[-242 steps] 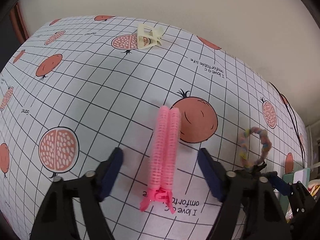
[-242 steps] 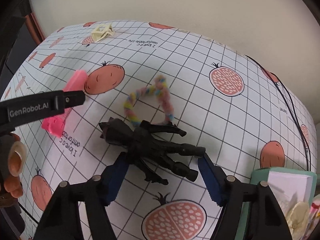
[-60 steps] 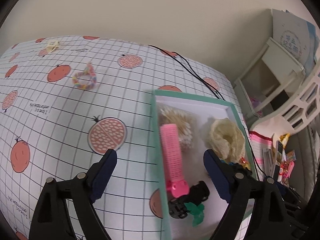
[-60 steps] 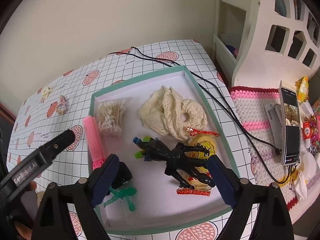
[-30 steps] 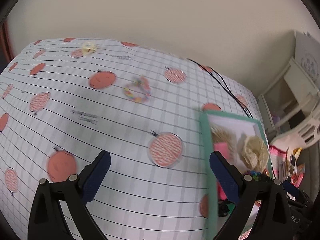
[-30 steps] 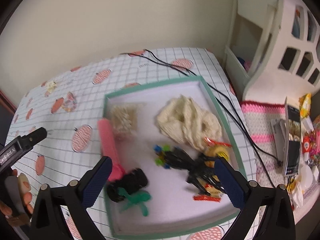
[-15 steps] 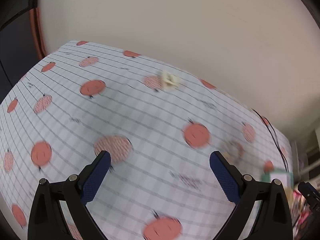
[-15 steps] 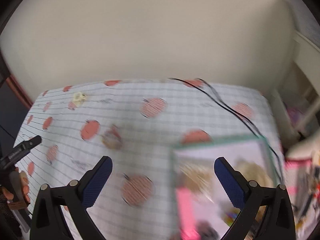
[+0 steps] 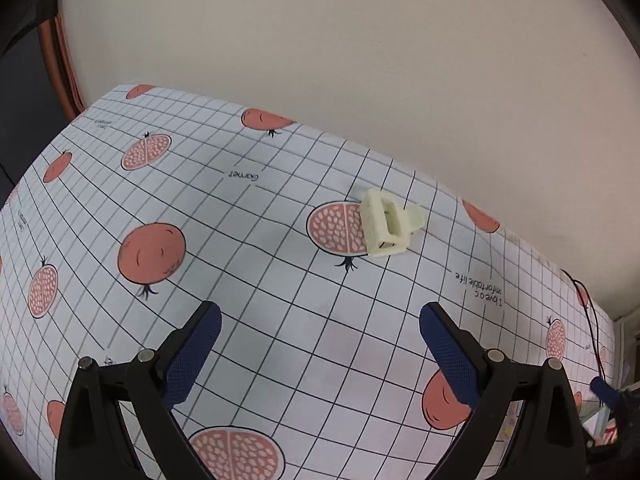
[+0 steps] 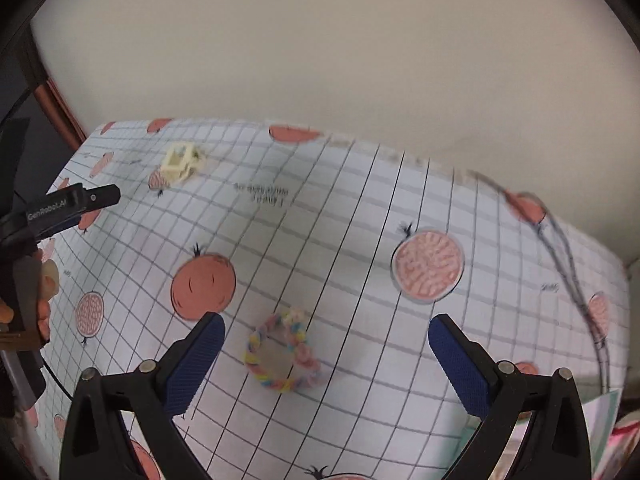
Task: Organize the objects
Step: 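Move both grippers from the tray toward the cream claw clip and rainbow loop, then close the left gripper on the cream claw clip while the right grasps the rainbow loop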
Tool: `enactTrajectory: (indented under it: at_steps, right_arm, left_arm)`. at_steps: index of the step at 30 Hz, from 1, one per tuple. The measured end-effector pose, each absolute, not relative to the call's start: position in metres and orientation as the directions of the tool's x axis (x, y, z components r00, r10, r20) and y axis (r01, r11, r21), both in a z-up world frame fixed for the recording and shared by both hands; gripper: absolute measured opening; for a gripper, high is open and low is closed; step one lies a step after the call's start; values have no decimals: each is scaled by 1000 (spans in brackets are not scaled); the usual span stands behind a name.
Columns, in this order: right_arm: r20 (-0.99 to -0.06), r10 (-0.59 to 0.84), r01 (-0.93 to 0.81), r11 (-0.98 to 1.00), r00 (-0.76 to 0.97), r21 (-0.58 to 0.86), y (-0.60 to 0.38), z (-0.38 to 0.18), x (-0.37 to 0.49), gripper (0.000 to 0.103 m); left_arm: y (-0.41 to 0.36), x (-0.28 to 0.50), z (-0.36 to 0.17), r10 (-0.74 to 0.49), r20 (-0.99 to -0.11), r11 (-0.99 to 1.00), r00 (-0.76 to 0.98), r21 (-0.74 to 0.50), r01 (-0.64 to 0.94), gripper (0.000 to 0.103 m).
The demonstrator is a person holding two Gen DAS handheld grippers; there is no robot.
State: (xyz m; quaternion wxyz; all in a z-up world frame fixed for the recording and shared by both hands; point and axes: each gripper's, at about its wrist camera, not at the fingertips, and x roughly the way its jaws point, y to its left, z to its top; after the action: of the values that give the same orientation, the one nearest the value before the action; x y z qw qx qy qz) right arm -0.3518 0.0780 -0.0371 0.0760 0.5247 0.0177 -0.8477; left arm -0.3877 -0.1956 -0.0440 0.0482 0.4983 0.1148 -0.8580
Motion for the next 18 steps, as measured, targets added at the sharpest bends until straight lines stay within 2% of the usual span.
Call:
enactTrajectory:
  at_steps: [10,18]
  right_arm:
    - [-904,-89,149,-988,-417,29,70,-56,-322,103]
    - [-917,-56,215,-976,-396,-33,60,-86,-343,103]
  left_arm:
    - [-180,-361,-45,60,-868,-956,-493,-191,221,99]
    - [-170,-412,-66,56,-863,-966,-501,-175,192,99]
